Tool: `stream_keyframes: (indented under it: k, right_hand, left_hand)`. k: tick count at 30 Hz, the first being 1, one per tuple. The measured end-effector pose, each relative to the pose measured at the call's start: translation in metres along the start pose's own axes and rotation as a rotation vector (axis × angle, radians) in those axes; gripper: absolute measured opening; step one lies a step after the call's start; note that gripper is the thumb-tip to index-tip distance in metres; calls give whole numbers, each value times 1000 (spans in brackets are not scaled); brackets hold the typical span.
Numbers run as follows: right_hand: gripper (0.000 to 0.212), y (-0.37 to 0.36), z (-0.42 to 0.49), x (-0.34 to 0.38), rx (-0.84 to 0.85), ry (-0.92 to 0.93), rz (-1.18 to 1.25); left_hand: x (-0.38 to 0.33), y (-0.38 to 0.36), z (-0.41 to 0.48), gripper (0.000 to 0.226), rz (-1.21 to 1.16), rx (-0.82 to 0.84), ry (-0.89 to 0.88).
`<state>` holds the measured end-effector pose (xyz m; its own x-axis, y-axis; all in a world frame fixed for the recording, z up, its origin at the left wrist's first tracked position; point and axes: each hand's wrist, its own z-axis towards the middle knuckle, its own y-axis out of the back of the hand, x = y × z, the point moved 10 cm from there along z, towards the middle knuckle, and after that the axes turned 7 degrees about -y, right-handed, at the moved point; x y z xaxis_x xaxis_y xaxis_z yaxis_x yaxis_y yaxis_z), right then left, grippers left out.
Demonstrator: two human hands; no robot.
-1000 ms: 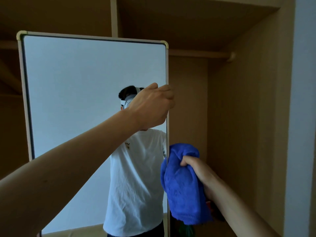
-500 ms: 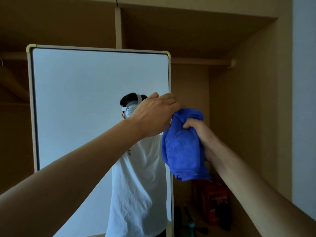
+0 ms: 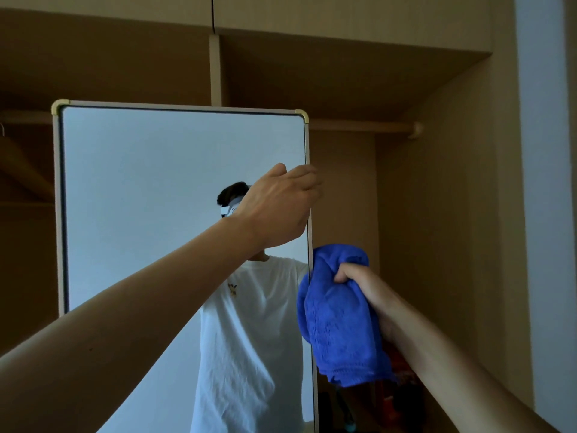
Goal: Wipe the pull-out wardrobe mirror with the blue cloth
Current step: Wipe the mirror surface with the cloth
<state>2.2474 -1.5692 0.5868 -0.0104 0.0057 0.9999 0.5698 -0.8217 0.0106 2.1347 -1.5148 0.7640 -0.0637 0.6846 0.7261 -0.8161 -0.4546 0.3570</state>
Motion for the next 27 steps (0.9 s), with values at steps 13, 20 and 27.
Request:
stream_keyframes:
  k: [13, 20, 27]
  right_hand:
    - [13, -4, 6, 110, -2, 198, 120]
    - [15, -8, 4, 156, 15, 278, 165]
    - [22, -1, 2, 145, -46, 274, 49]
  left_hand:
    - [18, 19, 8, 50, -103, -91, 26]
    - [55, 33, 14, 56, -23, -116, 196]
    - [93, 35, 9, 56, -51, -136, 400]
